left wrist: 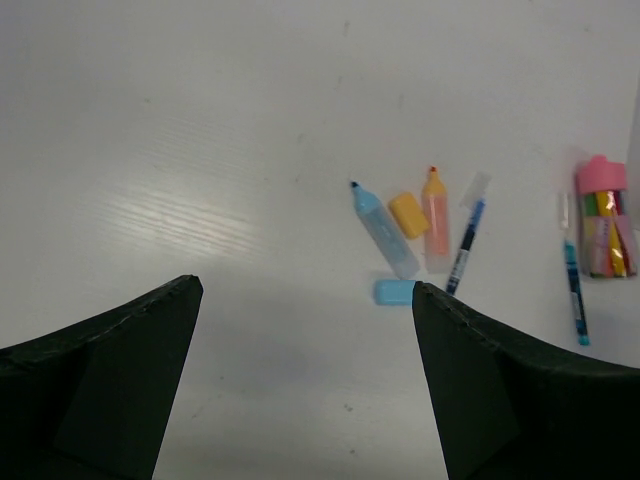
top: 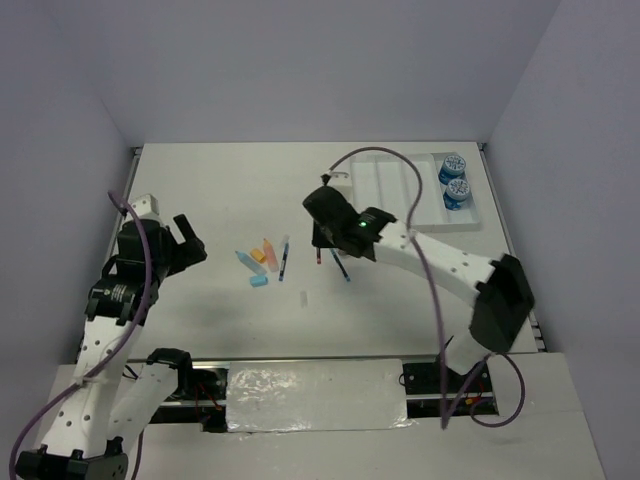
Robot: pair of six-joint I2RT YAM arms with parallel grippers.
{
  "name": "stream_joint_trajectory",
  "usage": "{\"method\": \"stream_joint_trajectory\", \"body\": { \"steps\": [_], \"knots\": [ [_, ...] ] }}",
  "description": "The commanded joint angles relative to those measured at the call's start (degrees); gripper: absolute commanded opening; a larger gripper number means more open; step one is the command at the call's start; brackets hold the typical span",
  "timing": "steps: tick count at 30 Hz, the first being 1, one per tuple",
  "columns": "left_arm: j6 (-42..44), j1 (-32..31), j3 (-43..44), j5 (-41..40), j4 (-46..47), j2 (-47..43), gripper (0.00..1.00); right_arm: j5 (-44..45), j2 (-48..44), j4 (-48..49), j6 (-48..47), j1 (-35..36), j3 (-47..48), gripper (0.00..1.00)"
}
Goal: Sort the stationery into containers
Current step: Pick up the pen from the center of the board, then pick up the pen cap from the center of the board.
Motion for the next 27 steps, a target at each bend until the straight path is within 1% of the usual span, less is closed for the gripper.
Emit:
{"method": "stream_joint_trajectory", "body": {
  "steps": [1, 2, 3, 4, 5, 6, 7, 8, 9, 10, 12, 13, 15, 16, 17, 18, 20, 21, 23, 25, 27],
  "knots": [
    [-6.39, -4.27, -1.38, 11.69, 7.54, 3.07, 0.99, 2.30, -10.68, -3.06, -5.88, -0.06, -7.42, 0.00],
    [-9.80, -7.44, -1.91, 10.76, 8.60, 4.22, 0.99, 2.91, -12.62, -4.56, -6.24, -0.14, -8.66, 0.00],
    [-12.27, -10.95, -2.62, 8.31, 9.40, 5.45, 0.99, 4.92, -16.64, -5.97, -5.98, -0.06, -10.15, 0.00],
    [-17.08, -19.08, -2.88, 2.03, 10.62, 8.33, 0.99, 5.72, -18.85, -8.16, -5.46, -0.06, -13.65, 0.00],
    [-19.48, -23.33, -3.06, -0.91, 10.81, 9.93, 0.99, 6.08, -21.49, -8.61, -4.84, -0.06, -15.51, 0.00],
    [-22.03, -27.03, -2.71, -3.64, 11.07, 11.68, 0.99, 5.82, -26.82, -8.88, -4.92, -0.14, -17.62, 0.00],
    [-24.14, -34.03, -2.36, -9.41, 11.33, 15.62, 1.00, 5.91, -29.31, -10.27, -4.84, -0.23, -20.95, 0.00],
    [-29.03, -37.14, -1.75, -12.33, 10.64, 17.83, 0.99, 6.17, -31.95, -11.33, -3.88, -0.23, -22.20, 0.00],
    [-32.04, -42.22, 0.08, -14.89, 9.59, 20.20, 0.99, 6.34, -36.58, -12.56, -3.52, -0.23, -24.21, 0.00],
    [-36.77, -44.45, 1.06, -16.83, 8.10, 25.01, 0.99, 6.26, -38.72, -14.31, -3.26, -0.23, -25.10, 0.00],
    [-40.23, -47.88, 4.73, -19.91, 6.95, 30.39, 0.99, 5.21, -44.42, -15.21, -2.82, -0.41, -26.60, 0.00],
    [-42.68, -50.33, 6.33, -20.62, 6.33, 36.08, 0.99, 4.68, -45.76, -14.86, -2.90, -0.41, -28.43, 0.00],
    [-43.58, -51.32, 11.06, -20.72, 3.78, 41.73, 0.98, 2.84, -48.22, -15.21, -2.82, -0.41, -29.76, 0.00],
    [-43.93, -51.67, 12.74, -20.54, 3.08, 46.89, 0.96, 1.79, -48.49, -15.73, -2.73, -0.41, -30.73, 0.00],
    [-44.37, -51.85, 15.63, -20.45, 1.07, 49.21, 0.94, 1.51, -48.50, -16.00, -2.64, -0.41, -31.08, 0.00],
    [-44.46, -51.94, 16.70, -20.19, 0.53, 52.80, 0.92, 1.16, -48.41, -16.26, -2.73, -0.41, -31.78, 0.00],
    [-43.94, -51.94, 18.38, -19.23, 0.52, 55.11, 0.92, 0.55, -48.23, -16.18, -2.81, -0.41, -32.32, 0.00],
    [-43.59, -51.94, 18.21, -18.70, 1.40, 56.08, 0.89, 0.37, -48.32, -15.92, -2.90, -0.41, -32.49, 0.00],
    [-41.39, -51.94, 16.90, -16.95, 5.25, 56.26, 0.87, -0.59, -48.67, -15.39, -3.51, -0.23, -32.50, 0.00],
    [-40.34, -51.77, 16.63, -16.15, 6.32, 57.13, 0.83, -1.03, -48.93, -14.69, -3.69, -0.32, -32.32, 0.00],
    [-40.25, -51.68, 16.80, -15.80, 6.33, 57.84, 0.82, -1.30, -48.93, -14.42, -4.04, -0.32, -32.32, 0.00]
  ]
}}
